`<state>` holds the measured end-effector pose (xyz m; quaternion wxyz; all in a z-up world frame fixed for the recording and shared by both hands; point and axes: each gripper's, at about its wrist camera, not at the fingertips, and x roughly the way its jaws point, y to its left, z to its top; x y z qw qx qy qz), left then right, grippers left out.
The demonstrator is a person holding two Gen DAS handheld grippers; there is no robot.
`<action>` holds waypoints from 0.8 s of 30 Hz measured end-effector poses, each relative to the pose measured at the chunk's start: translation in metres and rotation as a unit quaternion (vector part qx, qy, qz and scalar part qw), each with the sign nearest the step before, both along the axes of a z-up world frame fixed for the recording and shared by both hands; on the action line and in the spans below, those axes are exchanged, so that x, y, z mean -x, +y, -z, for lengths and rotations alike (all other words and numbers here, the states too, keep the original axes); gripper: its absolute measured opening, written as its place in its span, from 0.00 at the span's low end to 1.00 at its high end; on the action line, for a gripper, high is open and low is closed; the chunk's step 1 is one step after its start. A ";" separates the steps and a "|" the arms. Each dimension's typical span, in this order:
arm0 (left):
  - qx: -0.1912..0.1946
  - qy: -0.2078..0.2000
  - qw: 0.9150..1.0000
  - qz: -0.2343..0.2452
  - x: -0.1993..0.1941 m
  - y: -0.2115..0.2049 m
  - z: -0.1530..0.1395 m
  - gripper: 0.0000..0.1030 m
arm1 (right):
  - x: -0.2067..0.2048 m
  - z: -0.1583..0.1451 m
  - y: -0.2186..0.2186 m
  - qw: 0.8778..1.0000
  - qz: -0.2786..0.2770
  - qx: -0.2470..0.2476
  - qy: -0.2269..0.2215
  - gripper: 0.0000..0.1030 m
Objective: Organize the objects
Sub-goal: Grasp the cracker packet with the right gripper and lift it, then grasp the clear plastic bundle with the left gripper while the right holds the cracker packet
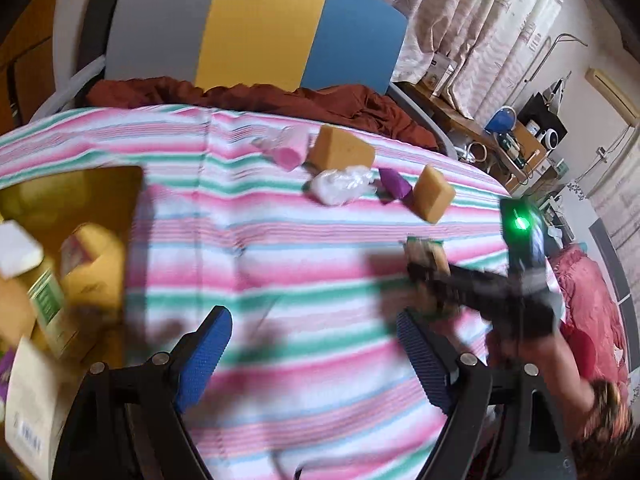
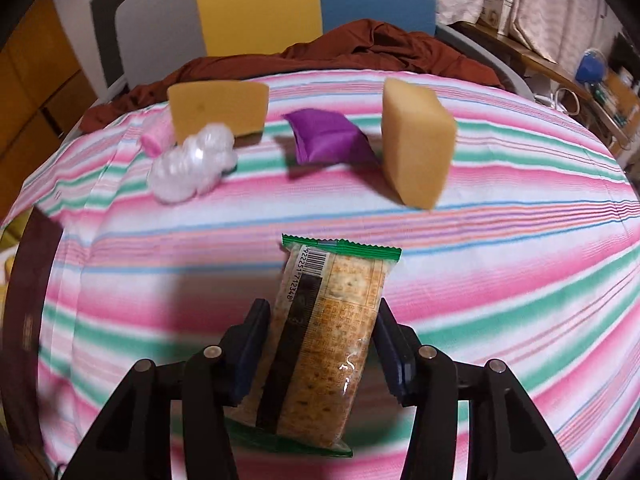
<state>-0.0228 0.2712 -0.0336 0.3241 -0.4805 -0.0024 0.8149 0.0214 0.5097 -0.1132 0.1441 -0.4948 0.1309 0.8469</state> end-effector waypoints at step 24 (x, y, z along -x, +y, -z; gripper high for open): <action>0.068 0.057 0.996 0.009 0.087 0.151 0.051 0.64 | -0.005 -0.004 0.024 0.997 0.008 0.081 0.003 0.51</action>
